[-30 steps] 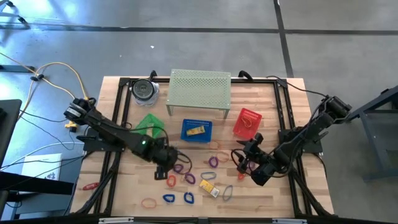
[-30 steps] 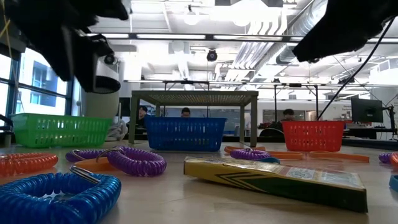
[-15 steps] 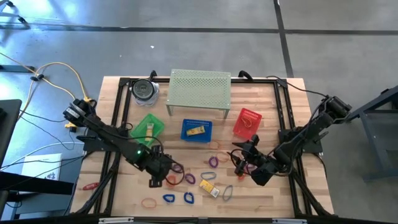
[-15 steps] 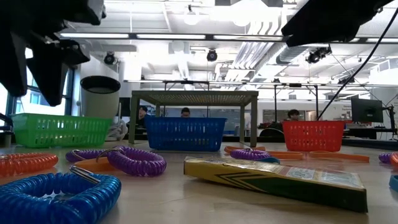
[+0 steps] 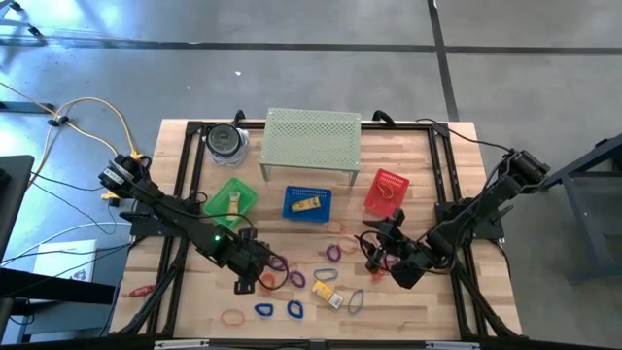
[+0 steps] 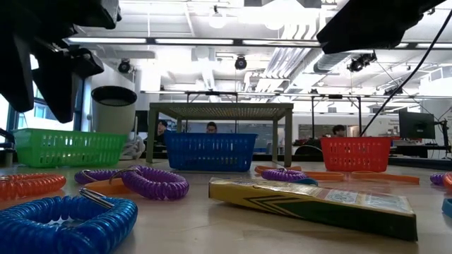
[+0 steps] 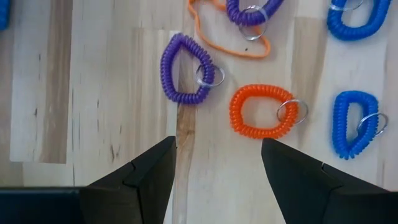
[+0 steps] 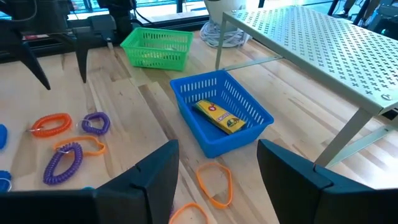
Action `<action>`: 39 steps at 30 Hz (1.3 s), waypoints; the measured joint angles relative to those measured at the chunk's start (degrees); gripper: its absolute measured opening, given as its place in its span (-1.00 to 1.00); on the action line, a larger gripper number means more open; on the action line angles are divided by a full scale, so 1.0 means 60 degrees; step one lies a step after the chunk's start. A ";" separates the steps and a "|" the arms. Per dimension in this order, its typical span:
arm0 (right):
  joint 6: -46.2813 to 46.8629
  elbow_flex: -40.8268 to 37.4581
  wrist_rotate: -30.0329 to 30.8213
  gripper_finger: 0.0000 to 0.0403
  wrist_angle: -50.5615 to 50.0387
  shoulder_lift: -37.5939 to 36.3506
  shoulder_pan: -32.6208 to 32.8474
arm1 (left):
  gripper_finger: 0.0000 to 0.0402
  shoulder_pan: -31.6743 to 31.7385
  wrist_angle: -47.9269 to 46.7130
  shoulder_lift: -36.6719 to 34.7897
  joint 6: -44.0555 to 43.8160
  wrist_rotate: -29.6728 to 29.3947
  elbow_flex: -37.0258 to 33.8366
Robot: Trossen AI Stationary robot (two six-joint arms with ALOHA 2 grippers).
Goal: Pick & Place Office Desk Supplies
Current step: Put the purple spring keychain into the green bin
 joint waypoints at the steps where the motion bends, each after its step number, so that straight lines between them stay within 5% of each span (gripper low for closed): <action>1: 0.0000 0.0000 -0.0002 0.03 0.0003 0.0000 0.0000 | 0.15 0.0000 0.0049 0.0000 0.0033 -0.0002 0.0000; 19: 0.0000 0.0000 -0.0006 0.03 0.0149 -0.0004 0.0007 | 0.15 0.0000 0.1080 0.0000 -0.0403 0.0008 -0.0007; 25: -0.0004 0.0000 -0.0375 0.03 0.0146 -0.0004 0.0005 | 0.15 0.0011 0.1109 0.0004 -0.2386 -0.0466 -0.0018; 33: -0.0215 0.0000 -0.0484 0.03 0.0149 -0.0004 0.0007 | 0.15 0.0020 0.1116 0.0255 -0.3847 -0.1965 -0.0018; 39: -0.0248 0.0000 -0.0509 0.03 0.0160 -0.0004 0.0005 | 0.15 0.0326 0.1112 0.0929 -0.4559 -0.2135 -0.0018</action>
